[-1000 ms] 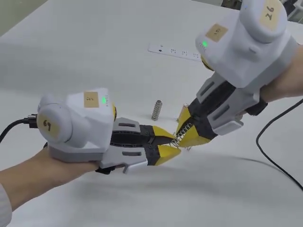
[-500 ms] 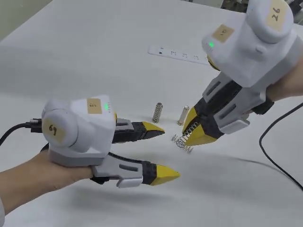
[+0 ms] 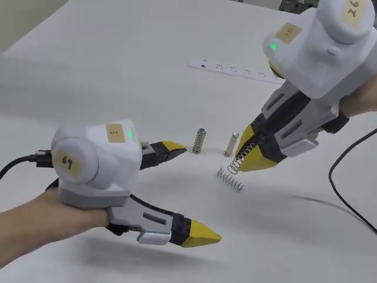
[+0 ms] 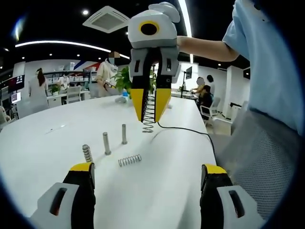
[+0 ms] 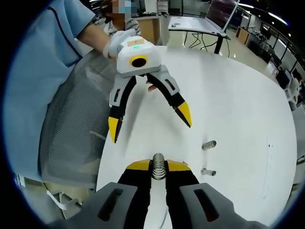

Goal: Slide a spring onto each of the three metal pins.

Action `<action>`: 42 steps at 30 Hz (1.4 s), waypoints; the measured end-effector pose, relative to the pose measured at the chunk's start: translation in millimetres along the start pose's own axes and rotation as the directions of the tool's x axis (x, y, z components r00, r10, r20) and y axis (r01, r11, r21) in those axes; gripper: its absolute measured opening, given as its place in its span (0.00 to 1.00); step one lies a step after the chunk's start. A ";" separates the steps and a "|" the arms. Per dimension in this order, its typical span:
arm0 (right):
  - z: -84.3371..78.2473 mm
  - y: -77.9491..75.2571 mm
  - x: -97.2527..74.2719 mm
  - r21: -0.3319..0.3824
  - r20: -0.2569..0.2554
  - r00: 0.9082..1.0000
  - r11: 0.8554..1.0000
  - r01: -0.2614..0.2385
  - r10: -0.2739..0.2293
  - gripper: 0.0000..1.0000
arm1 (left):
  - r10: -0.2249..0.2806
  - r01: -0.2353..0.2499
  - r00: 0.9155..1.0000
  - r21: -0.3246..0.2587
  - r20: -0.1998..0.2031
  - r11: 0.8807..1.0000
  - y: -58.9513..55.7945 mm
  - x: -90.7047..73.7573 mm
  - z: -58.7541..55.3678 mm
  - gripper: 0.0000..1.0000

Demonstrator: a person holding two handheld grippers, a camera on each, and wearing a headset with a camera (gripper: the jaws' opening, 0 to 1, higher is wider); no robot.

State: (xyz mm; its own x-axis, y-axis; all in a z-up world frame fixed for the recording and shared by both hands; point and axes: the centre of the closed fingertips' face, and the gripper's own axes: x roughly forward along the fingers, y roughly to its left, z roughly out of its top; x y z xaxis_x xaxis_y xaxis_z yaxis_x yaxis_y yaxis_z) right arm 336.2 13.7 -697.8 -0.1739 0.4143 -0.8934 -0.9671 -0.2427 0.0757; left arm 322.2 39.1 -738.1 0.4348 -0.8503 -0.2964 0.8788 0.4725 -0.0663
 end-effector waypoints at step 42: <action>-40.8 -93.2 -1.3 -0.045 -0.224 0.968 0.994 0.102 -0.109 0.08 | 0.048 -0.048 0.999 -0.050 -0.012 0.998 12.1 -12.1 -10.7 0.85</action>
State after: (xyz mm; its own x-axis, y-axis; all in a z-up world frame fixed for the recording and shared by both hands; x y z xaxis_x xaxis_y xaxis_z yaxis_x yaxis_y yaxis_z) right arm 434.1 0.0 -721.8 -0.0209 0.2309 -0.9727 -0.9706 -0.2381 -0.0356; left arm 325.5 57.6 -745.4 0.4740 -0.8238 -0.3109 0.8459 0.5241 -0.0991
